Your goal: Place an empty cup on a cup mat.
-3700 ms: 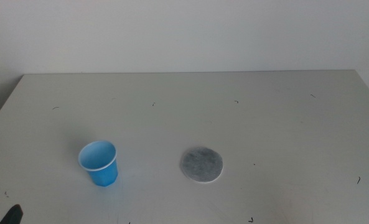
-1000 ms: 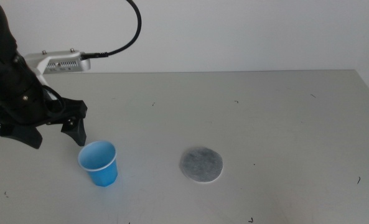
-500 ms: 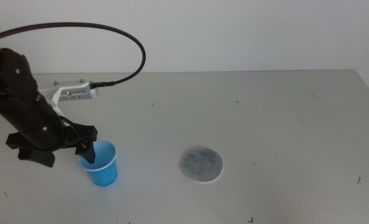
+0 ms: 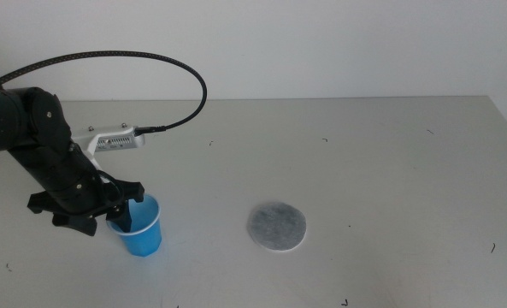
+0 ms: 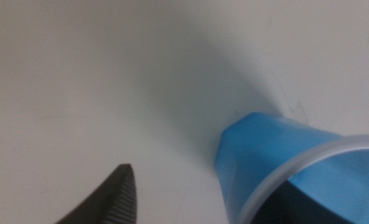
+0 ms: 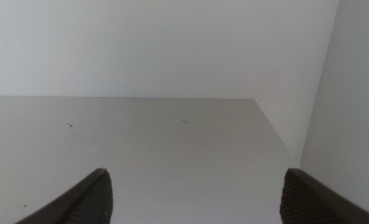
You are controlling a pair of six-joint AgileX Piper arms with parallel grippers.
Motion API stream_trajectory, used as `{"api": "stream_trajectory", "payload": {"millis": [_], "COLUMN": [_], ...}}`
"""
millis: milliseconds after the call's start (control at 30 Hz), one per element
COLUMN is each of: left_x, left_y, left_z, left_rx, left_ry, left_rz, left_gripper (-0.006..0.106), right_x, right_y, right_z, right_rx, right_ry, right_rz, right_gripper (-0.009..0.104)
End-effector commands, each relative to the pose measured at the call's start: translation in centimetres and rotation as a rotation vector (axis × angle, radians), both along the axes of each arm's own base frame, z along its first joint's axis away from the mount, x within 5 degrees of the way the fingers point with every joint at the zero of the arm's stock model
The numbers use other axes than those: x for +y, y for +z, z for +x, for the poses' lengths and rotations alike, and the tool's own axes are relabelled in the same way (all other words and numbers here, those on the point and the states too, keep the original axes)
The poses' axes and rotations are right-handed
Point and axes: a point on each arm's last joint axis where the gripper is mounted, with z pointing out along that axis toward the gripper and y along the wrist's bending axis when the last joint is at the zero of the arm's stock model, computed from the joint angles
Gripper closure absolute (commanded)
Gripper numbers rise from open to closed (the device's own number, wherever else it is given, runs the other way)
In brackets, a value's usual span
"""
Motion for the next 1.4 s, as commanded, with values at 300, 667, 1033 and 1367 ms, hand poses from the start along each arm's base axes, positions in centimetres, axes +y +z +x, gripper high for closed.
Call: {"api": "stream_trajectory", "payload": {"millis": [300, 667, 1033, 1367], "left_x": [-0.8, -6.2, -15.6, -21.5], "left_y": [3.2, 9.3, 10.5, 7.7], "left_z": [0.1, 0.6, 1.8, 2.3], "left_rx": [-0.083, -0.138, -0.126, -0.087], "left_ry": [0.032, -0.071, -0.228, -0.334], "left_rz": [-0.077, -0.082, -0.089, -0.085], "left_gripper": [0.100, 0.100, 0.100, 0.100], "right_x": [0.0, 0.0, 0.0, 0.0], "right_y": [1.2, 1.2, 1.2, 1.2], "right_z": [-0.2, -0.2, -0.2, -0.2], "right_rx": [-0.107, -0.107, -0.107, -0.107], "right_ry": [0.002, 0.002, 0.002, 0.002], "right_rz": [-0.023, -0.023, -0.023, -0.023], "right_gripper": [0.001, 0.001, 0.001, 0.001]}}
